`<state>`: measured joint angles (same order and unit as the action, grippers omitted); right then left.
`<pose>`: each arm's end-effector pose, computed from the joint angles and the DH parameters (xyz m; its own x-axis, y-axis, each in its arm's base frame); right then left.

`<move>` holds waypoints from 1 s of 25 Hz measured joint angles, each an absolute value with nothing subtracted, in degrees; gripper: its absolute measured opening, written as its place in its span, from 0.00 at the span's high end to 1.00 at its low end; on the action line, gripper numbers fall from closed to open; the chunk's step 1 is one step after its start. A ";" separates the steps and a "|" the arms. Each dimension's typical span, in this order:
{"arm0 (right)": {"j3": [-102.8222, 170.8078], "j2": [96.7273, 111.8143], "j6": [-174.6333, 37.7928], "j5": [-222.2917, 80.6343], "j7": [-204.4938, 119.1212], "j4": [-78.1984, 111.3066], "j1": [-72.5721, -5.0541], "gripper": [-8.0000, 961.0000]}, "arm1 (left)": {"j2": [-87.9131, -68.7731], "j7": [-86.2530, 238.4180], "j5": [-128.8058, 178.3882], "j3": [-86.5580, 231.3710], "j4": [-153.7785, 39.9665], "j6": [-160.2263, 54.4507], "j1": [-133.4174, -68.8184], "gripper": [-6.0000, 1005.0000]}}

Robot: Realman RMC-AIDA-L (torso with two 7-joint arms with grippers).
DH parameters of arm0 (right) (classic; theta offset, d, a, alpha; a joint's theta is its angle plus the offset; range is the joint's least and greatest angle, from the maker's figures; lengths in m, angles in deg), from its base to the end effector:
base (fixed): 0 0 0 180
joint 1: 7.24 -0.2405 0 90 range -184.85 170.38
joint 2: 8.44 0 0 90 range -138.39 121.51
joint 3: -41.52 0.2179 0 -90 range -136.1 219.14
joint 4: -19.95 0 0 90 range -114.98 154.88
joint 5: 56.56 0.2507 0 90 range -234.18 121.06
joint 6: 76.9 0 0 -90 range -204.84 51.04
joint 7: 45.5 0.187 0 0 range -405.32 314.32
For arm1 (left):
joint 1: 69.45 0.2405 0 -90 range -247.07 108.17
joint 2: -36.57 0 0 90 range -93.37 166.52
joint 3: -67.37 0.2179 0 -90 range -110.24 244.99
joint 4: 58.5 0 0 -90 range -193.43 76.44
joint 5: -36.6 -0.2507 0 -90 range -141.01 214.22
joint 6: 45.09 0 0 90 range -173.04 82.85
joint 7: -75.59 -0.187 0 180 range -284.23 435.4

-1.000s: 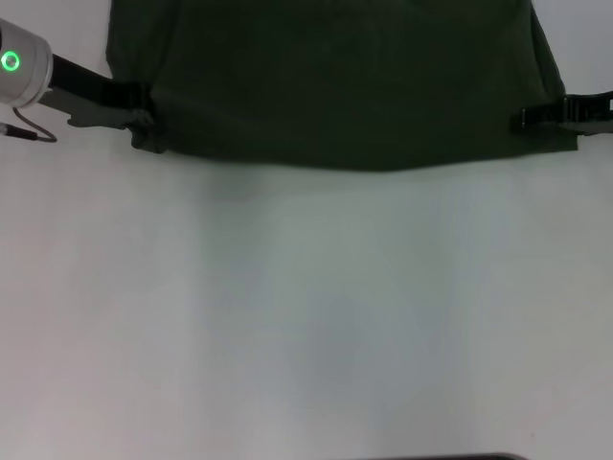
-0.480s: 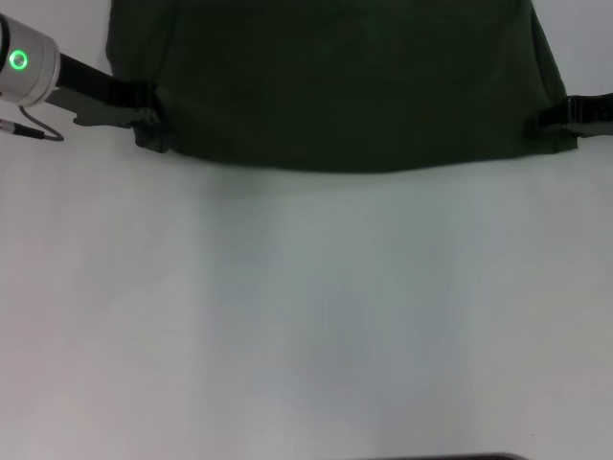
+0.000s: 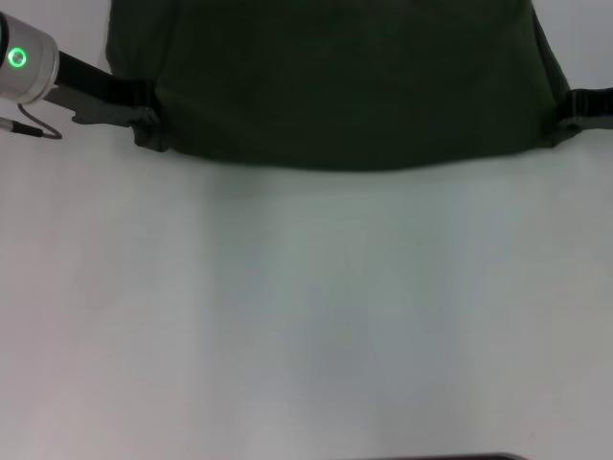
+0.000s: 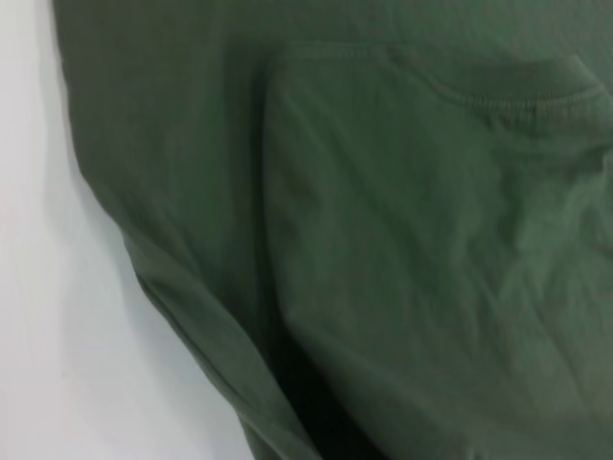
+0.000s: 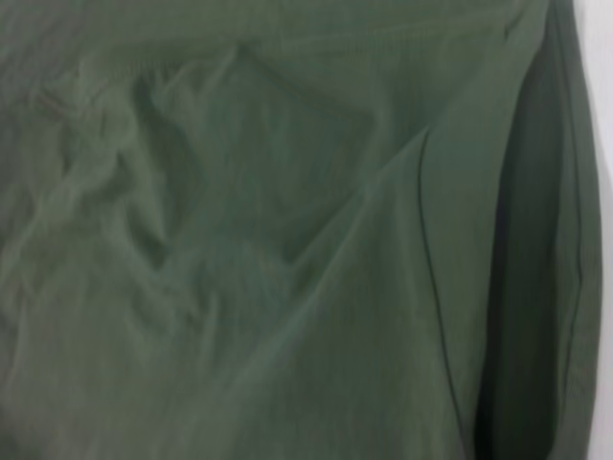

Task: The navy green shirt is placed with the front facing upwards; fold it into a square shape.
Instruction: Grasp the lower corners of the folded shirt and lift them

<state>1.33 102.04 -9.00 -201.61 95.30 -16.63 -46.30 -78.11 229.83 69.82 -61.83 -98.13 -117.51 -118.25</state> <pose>0.3270 0.4273 0.0398 0.2529 -0.8968 -0.3630 -0.9269 -0.1171 -0.3565 -0.2285 0.4501 -0.0112 0.3006 0.9287 0.2173 0.9186 -0.2207 -0.3279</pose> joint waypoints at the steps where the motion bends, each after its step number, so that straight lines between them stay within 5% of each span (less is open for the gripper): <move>1: 1.33 102.03 -8.75 -201.61 95.52 -17.11 -46.24 0.74 | -78.07 229.84 69.82 -61.84 -98.13 -117.57 -118.25 0.96; 6: 1.38 101.85 -7.50 -201.58 95.80 -18.01 -45.98 0.93 | -77.83 229.76 69.82 -61.45 -98.13 -118.41 -118.55 0.96; 15: 0.92 99.89 2.35 -204.18 97.00 -19.12 -46.45 0.94 | -76.26 226.65 68.89 -61.18 -98.81 -130.70 -119.18 0.96; 25: 0.71 100.53 17.83 -212.09 98.34 -22.61 -46.13 0.94 | -77.51 224.55 63.93 -59.07 -102.14 -144.48 -117.83 0.96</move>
<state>0.71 100.53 17.83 -212.09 98.34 -22.61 -46.13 -77.51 224.55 63.93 -59.07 -102.14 -144.48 -117.83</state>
